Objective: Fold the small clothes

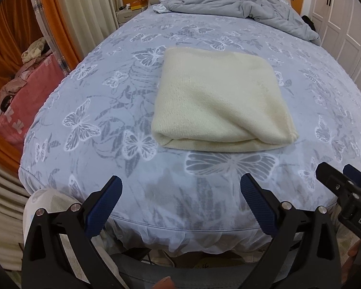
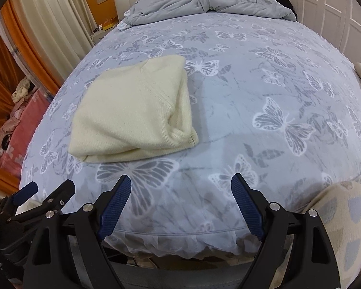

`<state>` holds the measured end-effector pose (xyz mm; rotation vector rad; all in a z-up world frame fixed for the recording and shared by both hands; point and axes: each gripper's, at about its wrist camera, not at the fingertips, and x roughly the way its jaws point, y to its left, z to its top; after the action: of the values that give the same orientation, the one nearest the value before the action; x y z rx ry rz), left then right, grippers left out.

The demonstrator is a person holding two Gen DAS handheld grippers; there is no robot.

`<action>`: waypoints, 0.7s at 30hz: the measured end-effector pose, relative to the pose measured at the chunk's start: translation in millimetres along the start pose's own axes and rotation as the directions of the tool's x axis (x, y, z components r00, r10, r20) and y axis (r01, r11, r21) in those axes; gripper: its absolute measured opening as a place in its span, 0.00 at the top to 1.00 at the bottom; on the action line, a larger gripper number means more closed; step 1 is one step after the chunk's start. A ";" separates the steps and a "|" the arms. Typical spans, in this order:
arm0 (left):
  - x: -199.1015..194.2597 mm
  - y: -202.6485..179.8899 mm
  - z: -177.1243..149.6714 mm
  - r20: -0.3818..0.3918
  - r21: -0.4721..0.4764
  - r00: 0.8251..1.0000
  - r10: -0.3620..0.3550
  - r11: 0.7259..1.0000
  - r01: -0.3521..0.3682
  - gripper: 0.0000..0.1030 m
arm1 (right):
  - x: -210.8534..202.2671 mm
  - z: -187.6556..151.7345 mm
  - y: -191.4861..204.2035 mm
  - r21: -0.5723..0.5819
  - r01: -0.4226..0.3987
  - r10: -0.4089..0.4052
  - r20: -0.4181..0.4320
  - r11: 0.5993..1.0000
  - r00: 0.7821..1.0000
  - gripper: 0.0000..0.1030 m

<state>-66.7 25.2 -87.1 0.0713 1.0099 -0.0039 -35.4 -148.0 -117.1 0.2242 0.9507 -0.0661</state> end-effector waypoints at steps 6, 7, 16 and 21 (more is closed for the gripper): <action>3.8 0.5 4.1 -0.011 -0.004 1.000 0.008 1.000 -0.008 0.06 | 3.9 1.3 2.7 0.007 0.000 0.000 -0.012 1.000 1.000 0.19; 4.4 0.5 4.7 -0.013 -0.004 1.000 0.010 1.000 -0.010 0.06 | 4.4 1.7 2.9 0.005 -0.001 0.001 -0.014 1.000 1.000 0.19; 13.2 8.9 16.6 -0.028 -0.015 1.000 0.004 1.000 -0.005 0.06 | 24.5 42.1 5.7 -0.047 -0.101 0.100 -0.033 0.994 0.994 0.49; 39.2 16.7 35.8 -0.055 -0.030 0.998 0.032 0.999 -0.034 0.06 | 85.1 79.4 17.0 -0.035 -0.179 0.171 -0.166 0.983 0.971 0.45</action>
<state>-15.0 40.8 -100.4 0.0603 1.0627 0.0439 80.2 -145.2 -139.1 0.2693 1.0902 0.1405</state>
